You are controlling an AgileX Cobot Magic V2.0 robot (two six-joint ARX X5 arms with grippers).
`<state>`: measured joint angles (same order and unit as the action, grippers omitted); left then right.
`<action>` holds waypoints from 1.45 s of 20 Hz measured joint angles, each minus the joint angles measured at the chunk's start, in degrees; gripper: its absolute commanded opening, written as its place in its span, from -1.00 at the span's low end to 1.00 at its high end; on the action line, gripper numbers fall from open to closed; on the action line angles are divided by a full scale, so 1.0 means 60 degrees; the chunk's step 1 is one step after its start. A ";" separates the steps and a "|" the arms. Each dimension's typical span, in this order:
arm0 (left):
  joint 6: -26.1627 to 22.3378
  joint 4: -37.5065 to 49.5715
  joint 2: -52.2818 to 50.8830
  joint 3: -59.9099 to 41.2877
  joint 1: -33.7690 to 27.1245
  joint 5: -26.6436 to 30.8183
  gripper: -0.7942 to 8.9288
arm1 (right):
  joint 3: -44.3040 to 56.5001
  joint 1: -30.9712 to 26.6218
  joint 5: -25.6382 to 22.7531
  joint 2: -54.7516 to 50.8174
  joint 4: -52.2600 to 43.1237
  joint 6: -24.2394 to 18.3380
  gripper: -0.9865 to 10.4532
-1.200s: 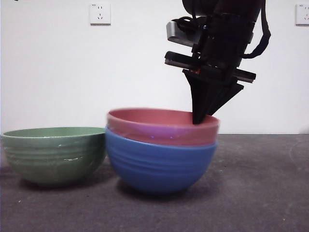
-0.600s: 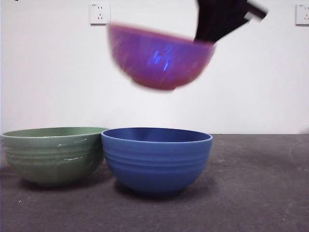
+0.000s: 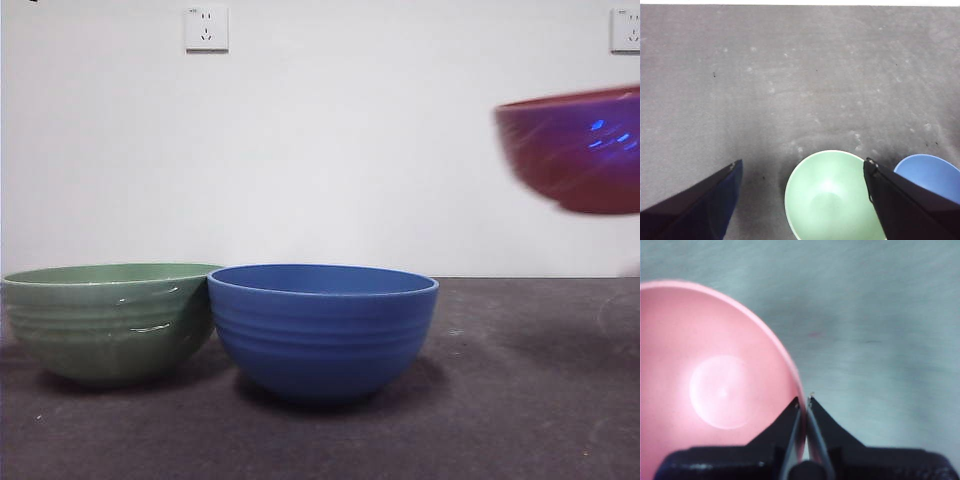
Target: Pick up the green bowl on the top,put the green bowl on the left,pick up the red bowl in the middle,put the red bowl on the right
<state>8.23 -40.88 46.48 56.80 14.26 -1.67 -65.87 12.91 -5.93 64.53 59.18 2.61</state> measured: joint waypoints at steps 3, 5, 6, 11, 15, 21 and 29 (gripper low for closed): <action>0.0004 -0.0004 0.0004 0.0000 0.0000 0.0000 0.00 | 0.1111 -0.0018 0.1202 0.0441 -0.1661 0.0025 -0.85; 0.0018 -0.0004 0.0000 0.0000 0.0000 0.0000 0.00 | 0.1300 -0.0022 0.1585 0.1042 -0.2335 0.0080 -0.85; 0.0036 -0.0004 0.0004 0.0000 0.0000 0.0000 0.00 | 0.1300 -0.0022 0.1690 0.1443 -0.2714 0.0102 -0.83; 0.0062 -0.0004 0.0004 0.0000 0.0000 0.0000 0.00 | 0.1300 -0.0022 0.1719 0.3202 -0.3745 0.0109 -0.83; 0.0062 -0.0004 0.0004 0.0000 0.0000 0.0000 0.00 | 0.1300 -0.0029 0.1723 0.3978 -0.4014 0.0138 -0.52; 0.0062 0.0007 0.0004 0.0000 0.0000 0.0000 0.00 | 0.1304 -0.0018 0.1985 0.3271 -0.4623 0.0153 -0.38; -0.0357 0.0900 0.0000 0.0000 0.0000 0.0000 -0.85 | 0.1304 0.0459 0.2940 -0.0393 -0.5734 0.0160 -0.85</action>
<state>6.09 -35.48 46.48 56.80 14.26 -1.67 -58.04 15.66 11.70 62.17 24.77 3.57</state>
